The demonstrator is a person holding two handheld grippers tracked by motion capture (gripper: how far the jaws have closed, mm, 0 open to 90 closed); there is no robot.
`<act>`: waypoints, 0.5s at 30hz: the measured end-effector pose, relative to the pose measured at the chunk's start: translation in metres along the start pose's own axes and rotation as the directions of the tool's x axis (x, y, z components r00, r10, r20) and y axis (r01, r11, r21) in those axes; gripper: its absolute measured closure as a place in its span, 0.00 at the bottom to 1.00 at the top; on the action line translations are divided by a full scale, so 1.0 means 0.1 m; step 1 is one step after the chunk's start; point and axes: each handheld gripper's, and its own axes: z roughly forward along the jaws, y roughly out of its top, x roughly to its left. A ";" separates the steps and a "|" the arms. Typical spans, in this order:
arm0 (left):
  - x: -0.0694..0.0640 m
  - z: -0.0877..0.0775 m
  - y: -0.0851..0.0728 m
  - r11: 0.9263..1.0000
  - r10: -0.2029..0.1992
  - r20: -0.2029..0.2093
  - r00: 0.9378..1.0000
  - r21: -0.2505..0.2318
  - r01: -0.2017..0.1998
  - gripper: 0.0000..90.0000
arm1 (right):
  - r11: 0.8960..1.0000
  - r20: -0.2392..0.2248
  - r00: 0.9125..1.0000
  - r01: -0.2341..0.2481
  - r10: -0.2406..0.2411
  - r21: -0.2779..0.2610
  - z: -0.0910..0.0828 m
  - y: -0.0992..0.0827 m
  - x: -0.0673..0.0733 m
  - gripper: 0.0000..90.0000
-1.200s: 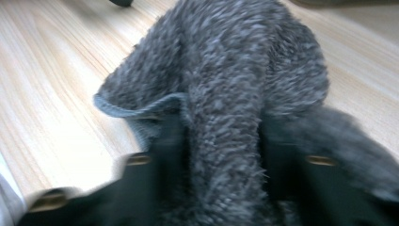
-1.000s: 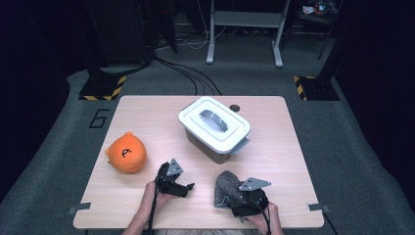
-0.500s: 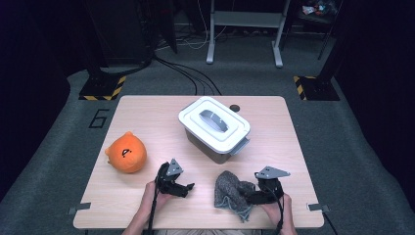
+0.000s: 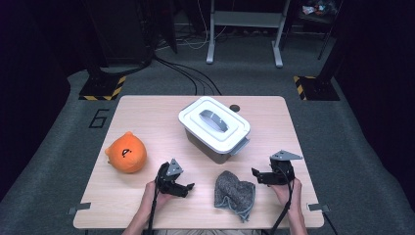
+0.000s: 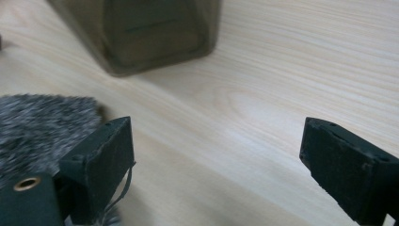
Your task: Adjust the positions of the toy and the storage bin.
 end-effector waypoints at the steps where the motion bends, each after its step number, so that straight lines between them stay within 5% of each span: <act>1: 0.00 0.00 0.00 1.000 0.001 -0.001 1.000 -0.002 -0.001 0.13 | 1.000 0.004 1.000 -0.006 0.006 -0.001 0.01 0.00 -0.03 0.11; 15: 0.00 0.00 0.00 1.000 0.001 -0.001 1.000 -0.002 -0.001 0.13 | 0.999 0.051 0.998 -0.043 0.043 0.001 0.06 0.19 -0.29 0.10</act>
